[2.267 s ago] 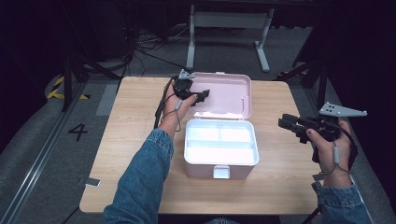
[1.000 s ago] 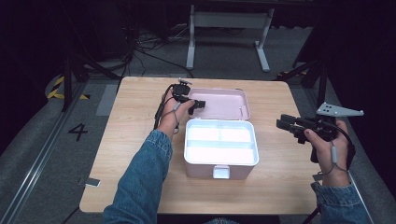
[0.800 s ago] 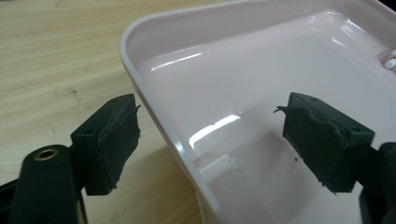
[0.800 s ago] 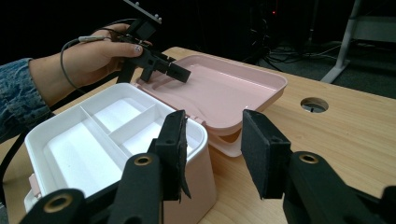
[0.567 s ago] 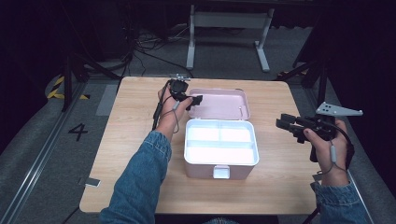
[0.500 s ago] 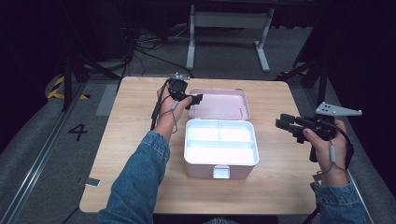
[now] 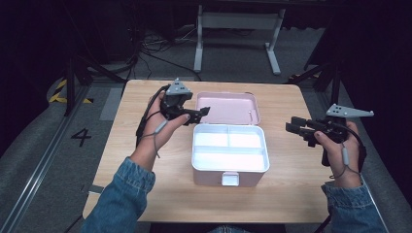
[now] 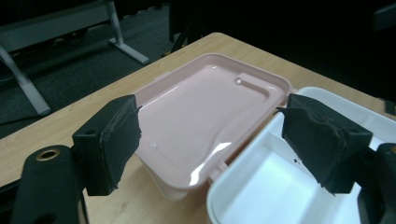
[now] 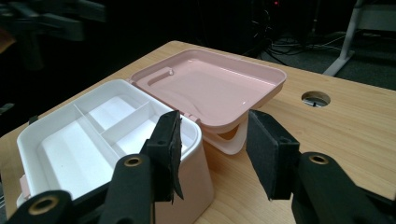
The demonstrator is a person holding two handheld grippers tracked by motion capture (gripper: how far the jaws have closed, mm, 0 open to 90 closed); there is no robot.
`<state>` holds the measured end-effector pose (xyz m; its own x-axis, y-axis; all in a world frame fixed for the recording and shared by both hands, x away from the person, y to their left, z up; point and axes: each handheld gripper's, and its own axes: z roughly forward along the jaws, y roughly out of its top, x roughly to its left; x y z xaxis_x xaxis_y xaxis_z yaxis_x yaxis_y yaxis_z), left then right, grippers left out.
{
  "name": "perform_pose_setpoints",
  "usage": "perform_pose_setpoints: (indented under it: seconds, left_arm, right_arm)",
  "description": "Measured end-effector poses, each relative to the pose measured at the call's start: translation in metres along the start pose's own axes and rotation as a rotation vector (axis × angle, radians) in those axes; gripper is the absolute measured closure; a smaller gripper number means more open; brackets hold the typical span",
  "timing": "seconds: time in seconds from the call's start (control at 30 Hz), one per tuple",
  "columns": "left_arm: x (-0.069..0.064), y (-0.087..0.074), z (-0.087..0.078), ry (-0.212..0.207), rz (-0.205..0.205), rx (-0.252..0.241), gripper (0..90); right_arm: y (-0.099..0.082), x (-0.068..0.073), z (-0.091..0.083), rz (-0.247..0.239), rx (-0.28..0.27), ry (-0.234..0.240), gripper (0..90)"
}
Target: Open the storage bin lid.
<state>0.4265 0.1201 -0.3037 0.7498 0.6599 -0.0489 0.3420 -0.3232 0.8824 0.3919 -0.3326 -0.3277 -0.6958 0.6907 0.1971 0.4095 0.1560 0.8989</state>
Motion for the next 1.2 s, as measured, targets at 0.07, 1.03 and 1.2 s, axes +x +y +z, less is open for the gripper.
perform_pose_setpoints:
  seconds: [0.07,1.03,1.2]
  left_arm:
    - [-0.001,-0.007,-0.015,0.003,0.002,-0.005,20.0]
    - [0.012,-0.101,-0.081,0.116,-0.006,0.337,21.0]
    - [0.017,-0.114,-0.082,0.201,0.004,0.441,21.5]
  right_arm:
    - [0.0,-0.003,0.0,0.005,0.002,0.001,56.3]
    - [-0.028,-0.018,-0.007,0.025,0.148,-0.049,51.4]
    - [-0.035,-0.021,-0.004,0.03,0.186,-0.059,50.0]
